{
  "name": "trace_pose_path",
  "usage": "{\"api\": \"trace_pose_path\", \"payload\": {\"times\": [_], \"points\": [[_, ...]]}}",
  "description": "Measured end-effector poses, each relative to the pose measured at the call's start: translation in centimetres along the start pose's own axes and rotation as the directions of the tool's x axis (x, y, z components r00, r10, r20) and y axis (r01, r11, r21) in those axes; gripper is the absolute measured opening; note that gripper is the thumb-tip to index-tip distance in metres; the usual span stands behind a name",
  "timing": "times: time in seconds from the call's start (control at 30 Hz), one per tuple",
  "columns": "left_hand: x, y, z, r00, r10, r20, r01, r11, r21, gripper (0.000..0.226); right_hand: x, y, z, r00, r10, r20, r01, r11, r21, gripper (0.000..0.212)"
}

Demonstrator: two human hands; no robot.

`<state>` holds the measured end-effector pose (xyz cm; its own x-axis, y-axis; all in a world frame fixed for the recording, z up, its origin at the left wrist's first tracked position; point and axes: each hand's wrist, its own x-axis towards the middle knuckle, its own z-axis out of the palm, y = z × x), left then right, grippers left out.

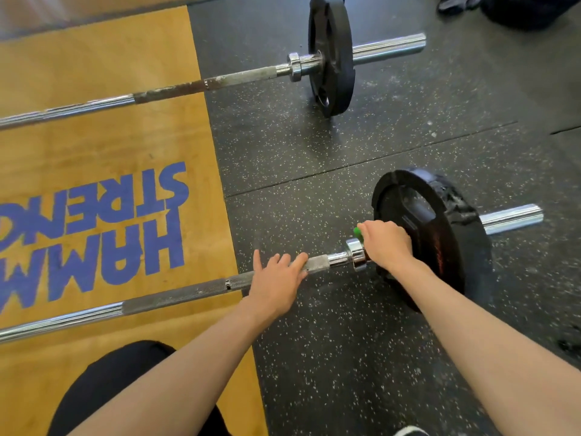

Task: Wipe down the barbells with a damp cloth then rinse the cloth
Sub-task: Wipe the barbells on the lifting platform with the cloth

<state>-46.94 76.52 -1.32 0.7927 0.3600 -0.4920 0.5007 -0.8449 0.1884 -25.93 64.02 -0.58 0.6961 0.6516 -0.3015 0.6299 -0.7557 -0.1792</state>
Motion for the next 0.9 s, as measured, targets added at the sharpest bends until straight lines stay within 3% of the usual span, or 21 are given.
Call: {"api": "trace_pose_path", "payload": {"times": [0.1, 0.3, 0.37, 0.47, 0.6, 0.77, 0.9], "points": [[0.5, -0.2, 0.6, 1.000, 0.008, -0.012, -0.007, 1.000, 0.023, 0.043, 0.7, -0.3, -0.3, 0.993, -0.105, 0.048, 0.100, 0.990, 0.094, 0.031], [0.4, 0.0, 1.3, 0.999, -0.014, -0.045, 0.015, 0.999, 0.033, 0.046, -2.5, -1.0, 1.7, 0.938, -0.326, -0.116, 0.345, 0.910, 0.229, 0.031], [0.5, 0.3, 1.0, 1.000, -0.024, -0.009, 0.025, 0.999, 0.021, 0.045, -2.4, -0.4, 1.4, 0.955, -0.279, -0.096, 0.292, 0.942, 0.164, 0.035], [0.3, 0.3, 0.9, 0.999, -0.032, 0.026, 0.031, 0.999, 0.005, 0.044, -0.9, -0.3, 0.2, 0.987, -0.151, 0.060, 0.151, 0.988, -0.001, 0.043], [0.5, 0.0, 0.9, 0.999, -0.002, 0.047, 0.002, 1.000, 0.003, 0.045, 1.8, -0.7, -0.3, 0.979, -0.024, 0.204, 0.026, 1.000, -0.007, 0.035], [0.9, -1.5, 0.1, 0.992, 0.111, 0.061, -0.114, 0.992, 0.061, 0.044, 1.5, -0.5, 1.2, 0.996, 0.079, -0.047, -0.071, 0.985, 0.159, 0.057], [1.5, -3.6, -1.6, 0.965, 0.237, 0.111, -0.254, 0.953, 0.168, 0.047, 1.6, -0.7, 1.4, 0.980, -0.141, -0.143, 0.166, 0.969, 0.183, 0.056]]}}
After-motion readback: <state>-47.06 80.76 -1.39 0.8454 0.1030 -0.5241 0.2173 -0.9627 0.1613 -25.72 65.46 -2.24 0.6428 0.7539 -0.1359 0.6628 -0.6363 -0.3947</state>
